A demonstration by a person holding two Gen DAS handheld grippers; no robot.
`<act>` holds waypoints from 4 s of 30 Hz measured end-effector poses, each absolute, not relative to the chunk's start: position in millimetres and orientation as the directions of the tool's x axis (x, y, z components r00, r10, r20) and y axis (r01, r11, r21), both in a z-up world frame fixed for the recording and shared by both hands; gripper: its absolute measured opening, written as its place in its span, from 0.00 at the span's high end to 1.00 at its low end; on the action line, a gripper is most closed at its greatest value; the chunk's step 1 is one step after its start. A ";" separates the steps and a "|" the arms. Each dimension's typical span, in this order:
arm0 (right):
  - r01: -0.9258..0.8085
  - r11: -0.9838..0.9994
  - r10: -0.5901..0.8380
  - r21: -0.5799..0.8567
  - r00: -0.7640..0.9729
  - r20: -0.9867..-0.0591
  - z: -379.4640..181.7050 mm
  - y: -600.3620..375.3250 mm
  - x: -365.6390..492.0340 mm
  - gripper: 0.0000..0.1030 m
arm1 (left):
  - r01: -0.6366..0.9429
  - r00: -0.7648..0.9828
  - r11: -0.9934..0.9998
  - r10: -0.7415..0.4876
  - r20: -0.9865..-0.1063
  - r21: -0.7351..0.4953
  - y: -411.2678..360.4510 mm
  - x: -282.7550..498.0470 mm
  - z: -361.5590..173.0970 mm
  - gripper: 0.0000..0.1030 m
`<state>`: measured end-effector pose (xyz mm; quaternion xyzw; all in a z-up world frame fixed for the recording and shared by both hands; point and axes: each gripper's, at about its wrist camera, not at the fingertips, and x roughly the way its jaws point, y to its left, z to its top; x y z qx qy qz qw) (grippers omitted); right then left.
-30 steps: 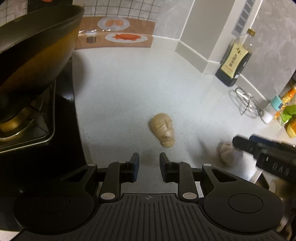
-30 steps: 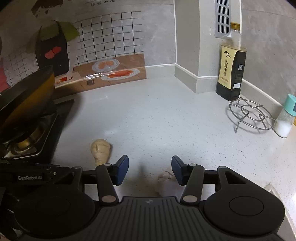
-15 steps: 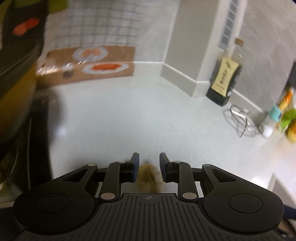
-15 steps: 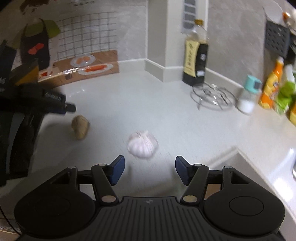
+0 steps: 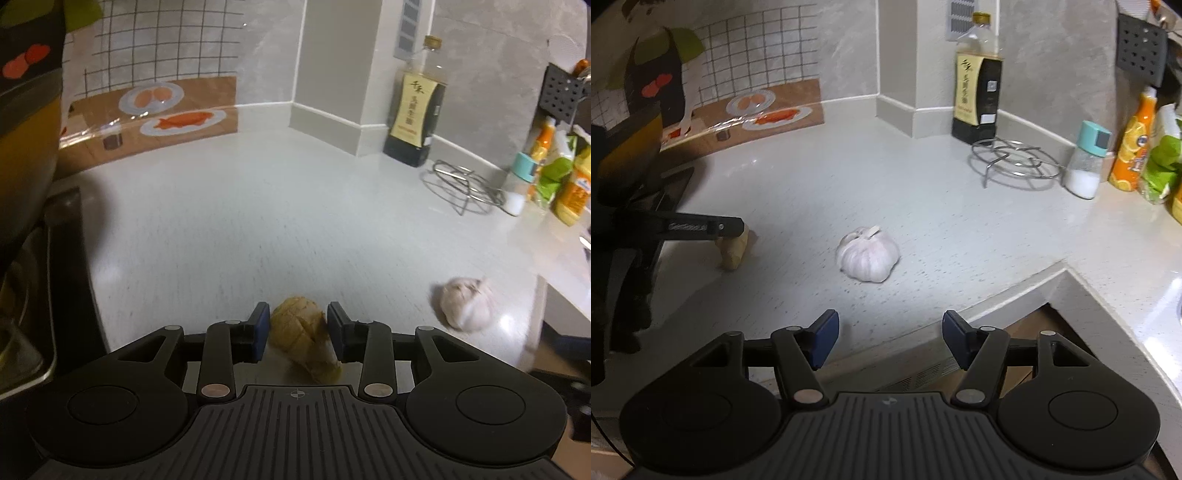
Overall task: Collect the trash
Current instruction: 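Grasp the ginger root with the left gripper while the right gripper moves toward the garlic, then grasp the white garlic bulb with the right gripper while the left gripper holds the ginger, then carry the ginger and garlic over the bin and release both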
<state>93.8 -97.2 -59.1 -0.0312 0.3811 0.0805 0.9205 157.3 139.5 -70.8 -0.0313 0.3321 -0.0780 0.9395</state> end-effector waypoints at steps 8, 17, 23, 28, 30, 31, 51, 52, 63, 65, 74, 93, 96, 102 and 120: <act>-0.237 0.971 0.162 -0.004 0.675 -0.720 -63.4 -78.8 97.8 0.38 | 0.092 0.773 0.989 -0.145 -0.617 -0.117 140.6 150.9 -70.7 0.57; -0.238 0.971 0.142 -0.029 0.666 -0.733 -64.6 -77.9 100.8 0.37 | 0.111 0.715 0.988 -0.155 -0.682 -0.108 116.6 171.1 -82.0 0.61; -0.234 0.969 0.106 -0.076 0.674 -0.731 -56.5 -75.4 114.1 0.37 | 0.125 0.709 0.978 -0.204 -0.675 -0.164 131.5 156.5 -80.4 0.61; -0.235 0.964 0.082 -0.123 0.704 -0.705 -49.0 -57.6 135.8 0.35 | 0.049 0.682 0.976 -0.189 -0.706 -0.213 152.2 137.3 -76.0 0.61; -0.243 0.959 0.072 -0.145 0.706 -0.704 -51.5 -46.6 145.2 0.35 | 0.050 0.675 0.974 -0.194 -0.712 -0.219 157.4 130.5 -75.2 0.61; -0.246 0.957 0.067 -0.154 0.704 -0.707 -53.9 -40.9 150.4 0.35 | 0.055 0.673 0.975 -0.196 -0.713 -0.217 159.0 127.6 -75.1 0.61; -0.267 0.950 0.072 -0.160 0.690 -0.720 -65.6 -15.5 166.1 0.57 | 0.074 0.677 0.959 -0.249 -0.693 -0.273 170.9 104.4 -77.6 0.62; -0.278 0.948 0.083 -0.155 0.686 -0.722 -65.0 -13.5 162.5 0.58 | 0.078 0.676 0.960 -0.251 -0.693 -0.270 170.3 103.4 -77.7 0.62; -0.397 0.906 0.169 -0.147 0.658 -0.734 -61.2 5.0 132.5 0.40 | 0.081 0.682 0.966 -0.232 -0.694 -0.244 164.4 99.8 -77.8 0.62; -0.399 0.903 0.161 -0.159 0.659 -0.735 -62.3 2.6 128.7 0.39 | 0.077 0.681 0.968 -0.227 -0.696 -0.241 163.2 99.7 -77.5 0.62; -0.362 0.919 0.132 -0.157 0.657 -0.743 -67.3 -25.0 122.3 0.38 | 0.061 0.665 0.969 -0.218 -0.714 -0.238 162.0 101.4 -75.3 0.61; -0.265 0.961 0.228 0.083 0.582 -0.781 -79.6 -25.8 167.1 0.38 | 0.075 0.652 0.962 -0.245 -0.717 -0.261 167.1 102.7 -74.6 0.62; -0.270 0.959 0.236 0.090 0.577 -0.782 -79.0 -23.0 168.3 0.49 | 0.087 0.648 0.960 -0.257 -0.717 -0.266 168.6 103.2 -74.9 0.62; -0.240 0.965 0.229 0.109 0.564 -0.794 -72.4 -17.1 163.3 0.50 | 0.137 0.624 0.954 -0.292 -0.725 -0.266 168.6 108.5 -73.4 0.62; -0.140 0.983 0.184 0.121 0.700 -0.690 -22.0 -68.9 71.8 0.50 | 0.266 0.639 0.910 -0.413 -0.649 -0.317 126.1 82.1 -47.3 0.62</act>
